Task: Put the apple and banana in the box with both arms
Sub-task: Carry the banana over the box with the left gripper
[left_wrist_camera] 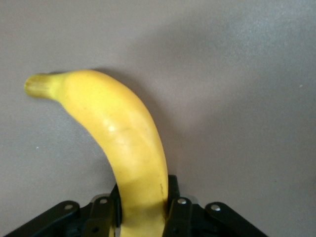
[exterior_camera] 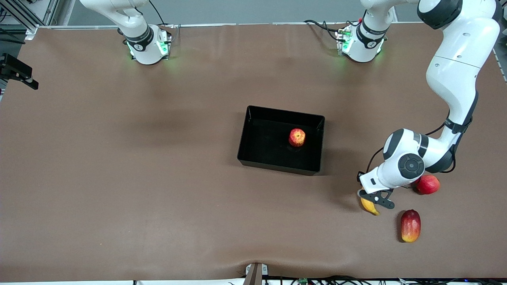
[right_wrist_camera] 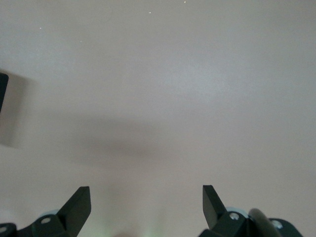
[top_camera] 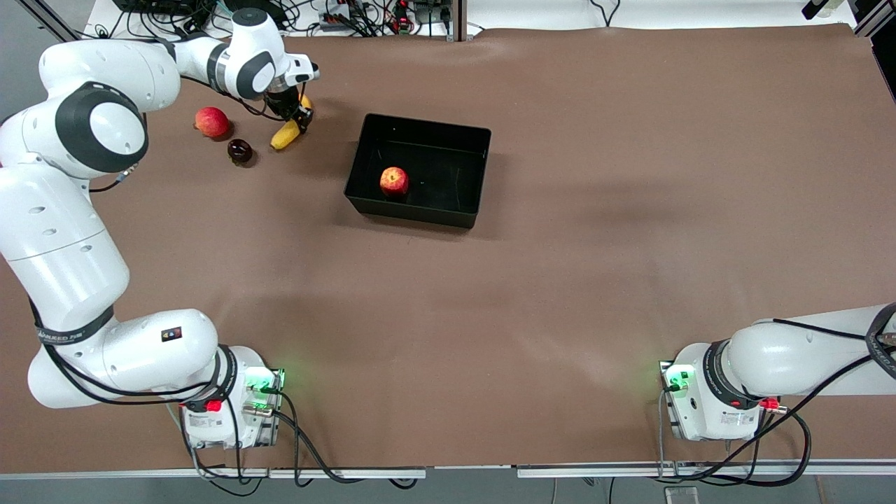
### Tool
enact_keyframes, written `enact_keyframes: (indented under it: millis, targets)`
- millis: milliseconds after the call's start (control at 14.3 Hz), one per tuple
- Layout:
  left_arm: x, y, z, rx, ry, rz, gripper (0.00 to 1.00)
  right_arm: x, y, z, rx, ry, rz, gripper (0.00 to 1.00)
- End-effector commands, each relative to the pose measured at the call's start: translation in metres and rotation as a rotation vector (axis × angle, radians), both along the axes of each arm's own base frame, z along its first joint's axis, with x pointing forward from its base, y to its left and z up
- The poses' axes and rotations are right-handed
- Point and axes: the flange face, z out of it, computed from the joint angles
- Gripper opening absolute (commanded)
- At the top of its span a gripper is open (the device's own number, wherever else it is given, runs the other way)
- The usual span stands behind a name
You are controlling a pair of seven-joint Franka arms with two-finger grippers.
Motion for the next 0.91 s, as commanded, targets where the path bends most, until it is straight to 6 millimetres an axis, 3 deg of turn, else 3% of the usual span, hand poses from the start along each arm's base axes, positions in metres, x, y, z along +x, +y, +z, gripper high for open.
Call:
enact_keyframes:
  millis: [0, 70, 280, 490, 630, 840]
  targets:
    - [0.004, -0.007, 0.034, 0.026, -0.056, -0.002, 0.00, 0.001, 0.000, 0.007, -0.024, -0.011, 0.000, 1.00]
    - [0.004, -0.013, 0.047, 0.026, -0.061, -0.004, 0.00, 0.002, -0.002, 0.009, -0.023, -0.014, -0.003, 1.00]
    - [-0.004, -0.054, 0.096, 0.028, -0.037, -0.005, 0.00, 0.004, -0.006, 0.007, -0.024, -0.010, -0.009, 1.00]
    - [-0.014, -0.110, 0.145, 0.015, -0.012, 0.042, 0.00, 0.008, -0.007, 0.003, -0.026, -0.004, -0.008, 1.00]
    - [-0.028, -0.158, 0.160, -0.005, -0.017, 0.065, 0.00, 0.018, -0.007, 0.009, -0.033, -0.017, -0.016, 1.00]
    - [-0.051, -0.217, 0.176, -0.048, -0.025, 0.148, 0.00, 0.016, -0.006, 0.008, -0.030, -0.002, -0.008, 1.00]
